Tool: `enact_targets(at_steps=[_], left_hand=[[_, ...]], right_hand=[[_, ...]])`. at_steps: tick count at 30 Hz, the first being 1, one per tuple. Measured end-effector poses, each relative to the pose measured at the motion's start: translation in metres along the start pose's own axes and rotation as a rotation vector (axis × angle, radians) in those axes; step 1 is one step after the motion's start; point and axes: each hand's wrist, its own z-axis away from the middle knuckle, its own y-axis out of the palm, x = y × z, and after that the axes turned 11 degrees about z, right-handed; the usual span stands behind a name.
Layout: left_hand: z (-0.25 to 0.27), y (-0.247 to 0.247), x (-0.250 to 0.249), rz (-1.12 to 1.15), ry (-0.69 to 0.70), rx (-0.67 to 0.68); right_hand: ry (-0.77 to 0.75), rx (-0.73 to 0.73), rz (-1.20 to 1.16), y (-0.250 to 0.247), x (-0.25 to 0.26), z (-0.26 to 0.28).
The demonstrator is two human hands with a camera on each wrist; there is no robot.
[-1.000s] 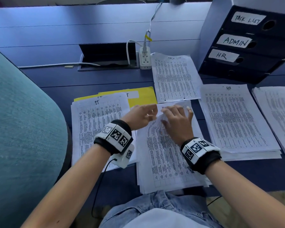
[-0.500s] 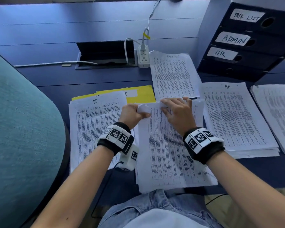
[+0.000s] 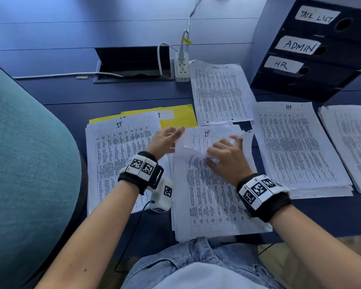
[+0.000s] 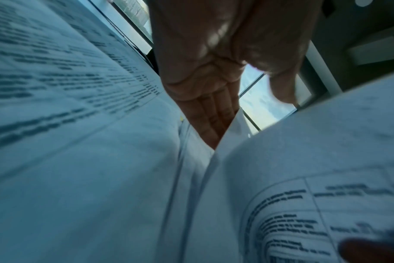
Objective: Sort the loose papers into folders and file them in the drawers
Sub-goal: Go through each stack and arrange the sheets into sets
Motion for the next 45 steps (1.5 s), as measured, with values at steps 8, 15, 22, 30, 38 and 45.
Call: enact_targets(at_steps=[8,15,22,30,38,45], left_hand=[[0.006,0.005,0.002,-0.107,0.01,0.296],[0.021,0.009,-0.004,-0.036,-0.001,0.388],[0.021,0.018,-0.016,0.016,0.205,-0.218],[0.022,-0.058,-0.052,0.091,0.342,-0.66],[0.041,-0.095,-0.028,-0.31,0.146,-0.998],[0.051,-0.1,0.003,-0.499,-0.159,-0.889]], right_hand=[[0.161,0.079,-0.068,-0.005,0.002,-0.008],[0.264,0.058,-0.032,-0.012,0.003,-0.018],[0.579,-0.156,-0.084,-0.048,-0.003,-0.069],[0.747,0.239,-0.731,-0.031,0.001,-0.083],[0.581,0.593,-0.586,0.025,0.066,-0.078],[0.549,0.657,-0.539,0.037,0.097,-0.074]])
